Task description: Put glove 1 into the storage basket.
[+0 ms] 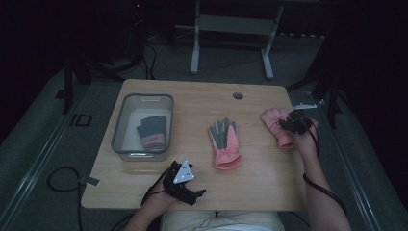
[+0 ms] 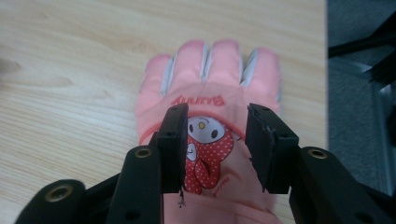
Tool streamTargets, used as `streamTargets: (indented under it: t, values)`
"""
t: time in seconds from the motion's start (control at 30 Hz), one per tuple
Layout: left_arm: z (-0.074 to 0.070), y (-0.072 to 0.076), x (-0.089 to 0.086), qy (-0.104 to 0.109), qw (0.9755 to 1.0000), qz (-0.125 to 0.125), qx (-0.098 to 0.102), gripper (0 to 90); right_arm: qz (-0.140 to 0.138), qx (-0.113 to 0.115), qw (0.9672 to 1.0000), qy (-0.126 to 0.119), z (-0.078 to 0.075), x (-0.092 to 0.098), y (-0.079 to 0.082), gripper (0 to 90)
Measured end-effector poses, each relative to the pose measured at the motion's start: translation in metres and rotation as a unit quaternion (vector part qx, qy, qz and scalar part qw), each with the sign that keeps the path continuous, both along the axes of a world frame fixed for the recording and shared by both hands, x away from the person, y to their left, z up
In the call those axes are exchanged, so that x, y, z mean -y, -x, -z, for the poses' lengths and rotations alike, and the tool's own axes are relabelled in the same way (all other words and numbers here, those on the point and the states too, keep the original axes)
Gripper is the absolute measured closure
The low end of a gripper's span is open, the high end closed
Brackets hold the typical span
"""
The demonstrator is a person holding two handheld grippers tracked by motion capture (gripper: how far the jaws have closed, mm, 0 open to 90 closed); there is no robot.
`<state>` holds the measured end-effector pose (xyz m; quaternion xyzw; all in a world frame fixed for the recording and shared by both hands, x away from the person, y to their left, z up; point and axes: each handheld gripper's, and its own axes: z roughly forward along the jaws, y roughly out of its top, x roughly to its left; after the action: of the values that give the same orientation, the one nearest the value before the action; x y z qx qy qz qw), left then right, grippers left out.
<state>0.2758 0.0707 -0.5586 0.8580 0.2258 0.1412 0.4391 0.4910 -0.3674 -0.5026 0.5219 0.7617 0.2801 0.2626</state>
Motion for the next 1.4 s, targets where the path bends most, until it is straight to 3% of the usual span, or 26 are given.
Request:
streamTargets:
  t: [0.07,0.3,0.57,0.7,0.8,1.13,1.3,1.4]
  values:
    - [0.0,0.0,0.0,0.002,1.0,0.0,-0.001,1.4,0.004,-0.009,0.9998,0.015,0.008,-0.001,-0.004,57.8]
    - [0.001,0.0,0.0,0.0,1.0,0.002,-0.001,1.4,0.0,-0.01,0.9998,0.015,0.023,-0.003,-0.003,58.7]
    - [0.001,0.0,0.001,-0.004,1.0,0.004,0.001,1.4,0.022,-0.006,0.9987,0.046,0.024,-0.014,0.0,81.4]
    - [0.001,0.0,0.001,-0.003,1.0,0.003,0.002,1.4,0.056,-0.007,0.9979,0.032,0.015,-0.015,0.004,85.6]
    - [0.001,0.0,0.001,-0.004,1.0,0.002,0.001,1.4,0.057,0.002,0.9981,0.025,0.002,-0.019,0.013,86.2]
    - [0.001,0.0,0.0,-0.001,1.0,-0.001,0.002,1.4,0.057,0.059,0.9954,-0.049,-0.054,-0.047,0.066,86.3]
    - [0.0,0.0,-0.001,-0.002,1.0,-0.002,0.005,1.4,0.063,0.064,0.9927,-0.081,-0.061,-0.061,0.091,86.3]
    - [0.0,-0.001,-0.002,0.003,1.0,-0.004,0.004,1.4,0.068,0.063,0.992,-0.086,-0.058,-0.065,0.099,86.3]
